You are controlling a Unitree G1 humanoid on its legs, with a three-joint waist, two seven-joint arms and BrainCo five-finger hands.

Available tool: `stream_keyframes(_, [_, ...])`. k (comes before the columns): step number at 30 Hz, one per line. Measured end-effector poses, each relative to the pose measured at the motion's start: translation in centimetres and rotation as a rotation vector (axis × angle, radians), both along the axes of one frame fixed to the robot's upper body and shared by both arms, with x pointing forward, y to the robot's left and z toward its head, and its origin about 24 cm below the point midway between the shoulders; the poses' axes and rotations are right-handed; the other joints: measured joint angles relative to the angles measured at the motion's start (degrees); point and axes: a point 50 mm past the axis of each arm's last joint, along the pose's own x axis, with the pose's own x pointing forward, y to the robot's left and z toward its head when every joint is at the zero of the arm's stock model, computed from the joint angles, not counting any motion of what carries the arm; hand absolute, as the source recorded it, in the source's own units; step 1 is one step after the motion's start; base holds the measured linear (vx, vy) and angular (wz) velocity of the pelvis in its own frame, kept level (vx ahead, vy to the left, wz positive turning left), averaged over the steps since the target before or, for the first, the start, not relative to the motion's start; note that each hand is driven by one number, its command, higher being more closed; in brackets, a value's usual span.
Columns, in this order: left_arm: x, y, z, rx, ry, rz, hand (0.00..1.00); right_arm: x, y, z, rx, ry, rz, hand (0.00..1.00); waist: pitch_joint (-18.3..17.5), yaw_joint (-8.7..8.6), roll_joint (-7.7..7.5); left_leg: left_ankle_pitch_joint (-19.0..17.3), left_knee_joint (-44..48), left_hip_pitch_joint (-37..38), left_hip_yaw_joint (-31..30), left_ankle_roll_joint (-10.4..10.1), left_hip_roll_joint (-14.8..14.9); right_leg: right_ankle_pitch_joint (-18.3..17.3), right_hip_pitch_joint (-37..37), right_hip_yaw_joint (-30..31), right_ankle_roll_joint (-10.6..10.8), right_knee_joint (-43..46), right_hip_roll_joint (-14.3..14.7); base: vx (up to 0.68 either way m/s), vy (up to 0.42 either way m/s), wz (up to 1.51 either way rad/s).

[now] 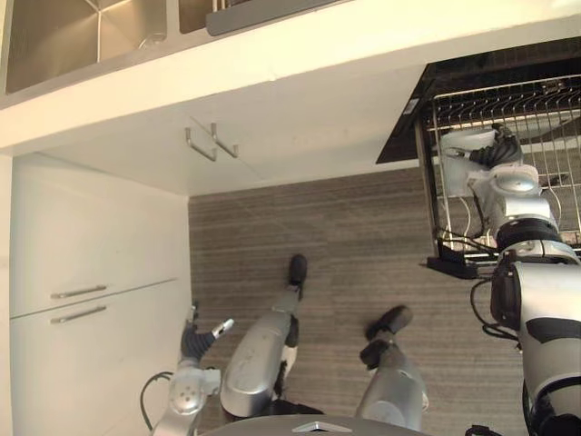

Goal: Walk over to the sink, pick up the cup, carry it to the dishwasher, place the cup inside the dishwasher, then close the dishwasher door

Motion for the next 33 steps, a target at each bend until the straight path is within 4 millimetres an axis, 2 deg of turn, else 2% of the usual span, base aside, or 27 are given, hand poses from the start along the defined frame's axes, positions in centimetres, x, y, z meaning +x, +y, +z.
stream_keyframes(6, [0.0, -0.2, 0.0, -0.003, 0.001, -0.009, 0.0, -0.4, -0.7, -0.5, 0.037, 0.025, 0.011, 0.0, -0.1, -0.1, 0.08, 0.0, 0.0, 0.2, -1.1, 0.0, -0.8, -2.1, -0.3, -0.5, 0.2, 3.6, -1.7, 0.03, -0.059, 0.1])
stream_keyframes(15, [0.0, -0.1, 0.0, -0.004, -0.001, -0.01, 0.0, -0.5, -0.8, -0.7, 0.098, 0.013, 0.041, 0.0, -0.1, -0.53, 0.08, 0.1, 0.0, 1.4, -1.3, 0.0, -0.7, -3.2, 0.3, -0.5, -0.1, 4.8, -1.7, 0.01, -0.077, 0.01])
stream_keyframes(19, [0.1, 0.6, 0.2, 0.003, -0.009, 0.027, 0.0, -0.7, -0.7, -0.9, 0.163, -0.074, 0.088, 0.0, 0.0, -0.74, -0.04, -0.2, 0.0, 3.7, -0.8, -0.4, -0.3, -3.1, 3.2, -0.5, -0.2, 3.6, -0.9, 0.0, -0.084, -0.04])
stream_keyframes(24, [0.0, 1.9, 0.3, 0.033, -0.016, 0.081, 0.0, -1.3, 0.1, 0.7, 0.197, -0.292, 0.195, 0.0, 0.6, -1.62, -1.07, -0.8, -0.4, 6.3, 0.2, -0.8, 1.2, -1.9, 6.4, -0.1, -0.7, 0.2, 1.4, -0.03, -0.089, -0.14])
stream_keyframes(25, [-0.2, 2.4, 0.3, 0.039, -0.016, 0.099, 0.0, -1.5, 0.4, 0.6, 0.207, -0.319, 0.215, 0.0, 0.5, -2.03, -1.79, -0.9, -0.4, 6.8, 0.4, -1.0, 1.4, -1.5, 7.1, -0.1, -0.4, -0.6, 1.7, -0.01, -0.083, -0.15])
stream_keyframes(27, [-1.4, 3.6, -0.1, 0.073, 0.009, 0.146, 0.0, -2.3, 1.7, -1.0, 0.275, -0.388, 0.28, 0.0, -0.5, -3.01, -4.96, -1.9, -0.4, 8.1, 1.6, -1.6, 2.3, -0.7, 8.4, 0.7, -0.7, -3.0, 3.1, 0.02, -0.091, -0.29])
stream_keyframes(28, [-1.8, 3.9, -0.2, 0.085, 0.018, 0.158, 0.0, -2.5, 2.0, -1.5, 0.289, -0.397, 0.29, 0.0, -1.2, -3.28, -5.84, -2.1, -0.4, 8.2, 1.9, -1.6, 2.5, -0.4, 8.5, 0.9, -0.5, -3.6, 3.4, 0.06, -0.087, -0.25])
stream_keyframes(30, [-3.1, 4.7, -1.0, 0.129, 0.07, 0.188, 0.0, -4.3, 3.0, -4.3, 0.375, -0.451, 0.297, 0.0, -3.6, -4.8, -9.02, -2.7, -0.4, 9.4, 2.4, -1.8, 2.9, 0.4, 10.5, 1.1, -0.4, -6.5, 4.6, 0.09, -0.087, -0.15])
stream_keyframes(31, [-3.5, 4.9, -1.2, 0.138, 0.085, 0.196, 0.0, -4.9, 3.3, -5.1, 0.392, -0.456, 0.296, 0.0, -4.3, -5.02, -9.75, -3.0, -0.4, 9.9, 2.8, -1.8, 3.0, 0.5, 11.0, 1.4, -0.4, -7.0, 4.9, 0.09, -0.075, -0.23])
stream_keyframes(32, [-4.4, 5.2, -1.6, 0.156, 0.119, 0.214, 0.0, -6.0, 4.1, -6.6, 0.429, -0.465, 0.301, 0.0, -6.3, -5.57, -11.22, -3.5, -0.4, 10.6, 3.4, -2.0, 3.1, 0.9, 11.9, 1.7, -0.2, -8.3, 5.3, 0.08, -0.056, -0.2])
stream_keyframes(33, [-4.7, 5.4, -1.8, 0.164, 0.134, 0.225, 0.0, -6.7, 4.5, -7.3, 0.447, -0.475, 0.302, 0.0, -7.2, -5.75, -11.74, -3.9, -0.4, 11.0, 3.5, -2.1, 3.2, 1.1, 12.4, 1.8, -0.2, -8.9, 5.5, 0.11, -0.065, -0.21])
